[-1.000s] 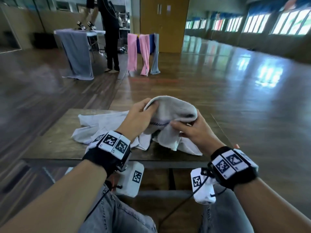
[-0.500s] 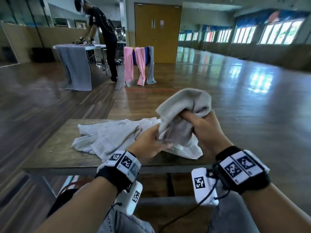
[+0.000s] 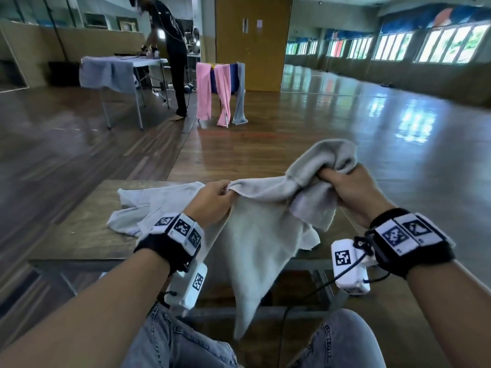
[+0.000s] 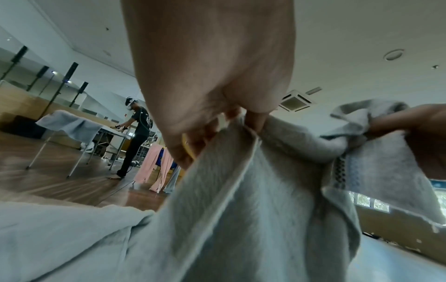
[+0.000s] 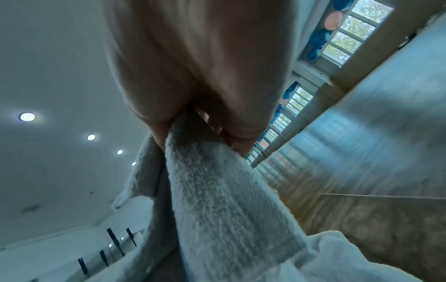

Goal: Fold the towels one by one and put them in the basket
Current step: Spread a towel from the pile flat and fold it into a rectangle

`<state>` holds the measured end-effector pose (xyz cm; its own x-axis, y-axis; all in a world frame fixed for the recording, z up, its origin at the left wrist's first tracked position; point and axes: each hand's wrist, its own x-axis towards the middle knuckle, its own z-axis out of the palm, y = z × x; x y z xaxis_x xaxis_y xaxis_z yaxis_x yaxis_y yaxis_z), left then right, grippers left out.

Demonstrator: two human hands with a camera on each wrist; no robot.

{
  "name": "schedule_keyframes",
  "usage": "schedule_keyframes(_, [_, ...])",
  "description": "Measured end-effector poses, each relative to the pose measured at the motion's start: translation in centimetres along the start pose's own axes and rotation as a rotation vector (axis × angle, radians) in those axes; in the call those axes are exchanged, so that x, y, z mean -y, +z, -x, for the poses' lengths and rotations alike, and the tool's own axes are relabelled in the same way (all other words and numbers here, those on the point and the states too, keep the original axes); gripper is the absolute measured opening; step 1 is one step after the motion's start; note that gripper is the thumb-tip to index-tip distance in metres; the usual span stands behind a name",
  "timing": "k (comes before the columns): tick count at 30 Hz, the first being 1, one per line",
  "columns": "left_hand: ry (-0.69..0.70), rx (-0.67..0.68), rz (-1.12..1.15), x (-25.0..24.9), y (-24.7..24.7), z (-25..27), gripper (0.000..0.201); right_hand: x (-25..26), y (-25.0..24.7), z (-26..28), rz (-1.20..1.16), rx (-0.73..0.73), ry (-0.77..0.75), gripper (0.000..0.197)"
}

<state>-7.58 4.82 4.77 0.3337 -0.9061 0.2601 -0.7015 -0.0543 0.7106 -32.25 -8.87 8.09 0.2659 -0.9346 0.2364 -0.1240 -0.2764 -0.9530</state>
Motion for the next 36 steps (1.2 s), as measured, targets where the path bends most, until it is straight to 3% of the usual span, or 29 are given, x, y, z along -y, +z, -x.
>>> schedule_keyframes(3, [0.021,-0.038,-0.112,-1.0,-0.5,-1.1,0.025,-0.7,0.5,-0.1,0.076,0.075,-0.01,0.002])
schedule_keyframes(7, [0.018,-0.087,-0.223,-4.9,-2.5,-4.7,0.028,1.3,1.2,-1.7,0.094,0.058,-0.218,0.021])
schedule_keyframes(11, [0.08,-0.198,0.124,-8.5,-4.3,-8.9,0.024,4.6,1.4,-3.5,0.068,0.034,-0.487,0.028])
schedule_keyframes(14, [0.143,-0.135,0.218,-8.3,-4.2,-9.8,0.03,4.6,1.6,-3.7,0.094,0.044,-0.587,0.025])
schedule_keyframes(17, [0.129,0.111,-0.086,-5.4,-2.1,-8.7,0.04,1.5,1.8,-3.1,0.296,0.168,-0.459,0.026])
schedule_keyframes(19, [0.104,0.198,-0.218,-2.9,0.1,-6.6,0.044,-1.4,2.2,-1.9,0.507,0.26,-0.332,0.016])
schedule_keyframes(22, [0.023,0.384,-0.052,-0.3,3.8,-2.8,0.067,-5.1,3.5,0.9,0.607,0.319,-0.186,0.013])
schedule_keyframes(25, [-0.028,0.503,0.009,0.2,7.5,-0.2,0.055,-7.2,5.2,2.6,0.601,0.369,-0.114,0.023])
schedule_keyframes(30, [0.032,0.243,-0.072,0.5,9.8,0.0,0.015,-7.0,5.7,3.2,0.43,0.374,-0.248,0.032])
schedule_keyframes(33, [0.04,0.062,-0.01,0.3,8.5,-0.8,0.014,-6.8,3.7,2.8,0.501,0.311,-0.273,0.029])
schedule_keyframes(36, [0.066,-0.108,-0.019,-0.1,6.5,-1.9,0.015,-7.2,1.0,2.1,0.613,0.336,-0.199,0.017])
